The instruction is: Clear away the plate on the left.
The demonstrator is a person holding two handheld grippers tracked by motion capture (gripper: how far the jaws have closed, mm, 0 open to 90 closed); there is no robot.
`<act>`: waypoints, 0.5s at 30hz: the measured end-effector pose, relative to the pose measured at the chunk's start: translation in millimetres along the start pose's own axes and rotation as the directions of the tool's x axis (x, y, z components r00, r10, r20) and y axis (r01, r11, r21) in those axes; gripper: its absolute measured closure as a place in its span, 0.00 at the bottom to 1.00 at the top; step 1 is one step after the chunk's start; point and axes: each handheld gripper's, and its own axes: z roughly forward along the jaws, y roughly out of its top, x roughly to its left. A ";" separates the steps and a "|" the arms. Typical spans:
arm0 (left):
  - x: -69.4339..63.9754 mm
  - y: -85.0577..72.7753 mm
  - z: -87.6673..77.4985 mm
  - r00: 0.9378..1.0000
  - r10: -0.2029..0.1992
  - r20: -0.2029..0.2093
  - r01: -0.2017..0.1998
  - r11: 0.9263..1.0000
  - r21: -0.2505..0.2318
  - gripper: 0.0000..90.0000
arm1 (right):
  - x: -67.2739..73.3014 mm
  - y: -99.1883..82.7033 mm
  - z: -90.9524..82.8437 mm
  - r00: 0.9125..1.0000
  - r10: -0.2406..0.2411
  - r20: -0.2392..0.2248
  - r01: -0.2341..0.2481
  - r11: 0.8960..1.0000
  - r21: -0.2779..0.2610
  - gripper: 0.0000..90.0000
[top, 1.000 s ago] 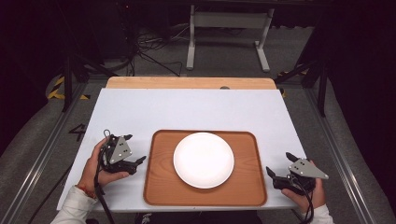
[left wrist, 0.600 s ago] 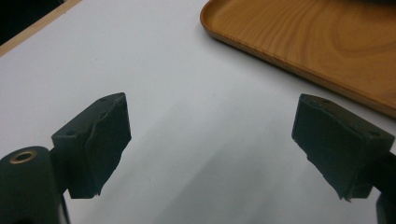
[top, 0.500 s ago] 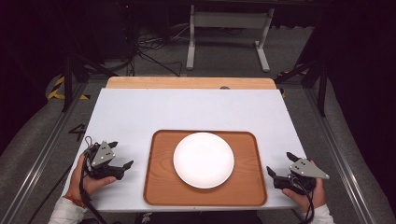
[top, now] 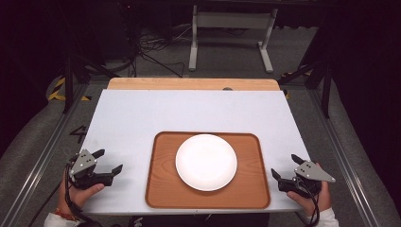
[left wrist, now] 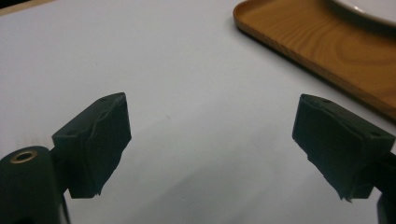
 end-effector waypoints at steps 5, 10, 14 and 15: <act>-3.4 3.3 -0.6 0.999 0.033 -0.002 -0.033 0.999 -0.003 0.13 | 1.3 -1.2 1.0 1.000 -0.009 -0.003 0.009 1.000 0.010 0.13; -5.2 4.2 -2.3 0.999 0.050 0.003 -0.050 0.999 -0.016 0.13 | 0.1 -0.5 -1.5 1.000 -0.005 0.007 0.005 1.000 0.004 0.13; -5.6 3.9 -4.4 0.999 0.047 0.004 -0.047 0.998 -0.029 0.14 | 4.0 0.9 -1.3 1.000 -0.019 0.006 0.018 1.000 0.009 0.13; -5.6 4.3 -5.0 0.998 0.057 -0.002 -0.057 0.998 -0.028 0.14 | 4.4 1.2 -1.4 1.000 -0.019 0.005 0.019 1.000 0.009 0.13</act>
